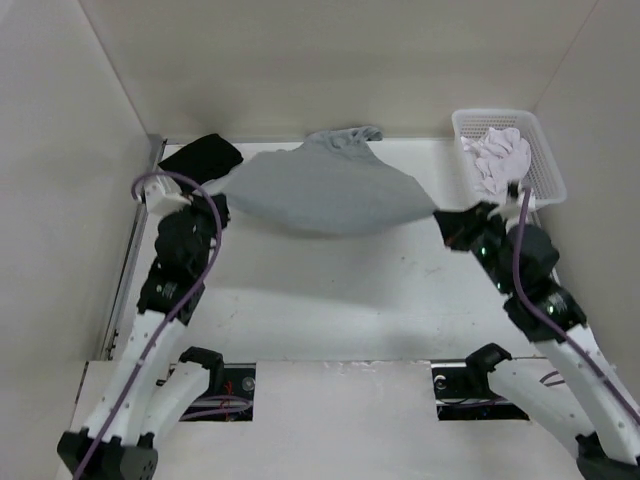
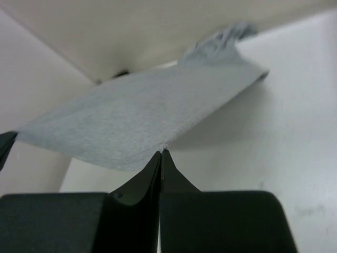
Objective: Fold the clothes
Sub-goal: Flatten the tank top out, then fold the tank top
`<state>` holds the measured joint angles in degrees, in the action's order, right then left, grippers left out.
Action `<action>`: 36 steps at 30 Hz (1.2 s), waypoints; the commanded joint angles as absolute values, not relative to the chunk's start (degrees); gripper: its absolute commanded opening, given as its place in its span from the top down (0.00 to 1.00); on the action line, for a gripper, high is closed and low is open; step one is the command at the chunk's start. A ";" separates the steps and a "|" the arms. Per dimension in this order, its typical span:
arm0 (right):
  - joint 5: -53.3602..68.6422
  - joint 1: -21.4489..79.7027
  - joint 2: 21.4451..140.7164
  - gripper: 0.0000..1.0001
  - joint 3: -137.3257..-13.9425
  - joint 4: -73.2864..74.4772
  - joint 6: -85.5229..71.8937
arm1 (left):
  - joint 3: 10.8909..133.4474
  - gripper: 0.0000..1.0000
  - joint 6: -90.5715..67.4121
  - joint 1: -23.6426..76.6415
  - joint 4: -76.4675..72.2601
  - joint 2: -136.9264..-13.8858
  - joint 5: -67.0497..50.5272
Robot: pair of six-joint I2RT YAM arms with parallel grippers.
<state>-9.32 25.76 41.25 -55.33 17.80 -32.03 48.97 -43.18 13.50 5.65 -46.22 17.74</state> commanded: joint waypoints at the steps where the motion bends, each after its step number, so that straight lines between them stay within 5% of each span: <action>1: -16.07 33.06 28.77 1.00 -45.82 19.75 -37.95 | 39.49 0.98 -43.77 15.07 10.95 -33.79 21.36; 11: -23.99 63.74 9.59 1.00 -38.58 51.40 -57.99 | 35.94 0.99 -48.25 15.95 40.85 -11.08 19.51; 18: -34.88 72.38 20.44 1.00 -35.59 45.47 -60.57 | 32.18 0.99 -48.87 15.07 36.15 -16.50 19.86; 22: -34.99 61.07 35.39 1.00 -37.26 29.39 -47.58 | 30.23 0.99 -50.36 13.93 20.51 -29.94 20.48; 28: -6.02 27.25 57.79 1.00 -41.55 0.12 -37.26 | 40.32 0.99 -52.47 13.84 -0.33 -56.83 23.64; 36: 3.86 13.33 85.66 1.00 -62.46 -7.82 -37.53 | 64.38 0.98 -51.60 10.07 -8.26 -88.63 24.00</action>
<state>-2.76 16.08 79.70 -54.22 1.93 -39.11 55.79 -51.66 11.35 -0.10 -80.99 22.65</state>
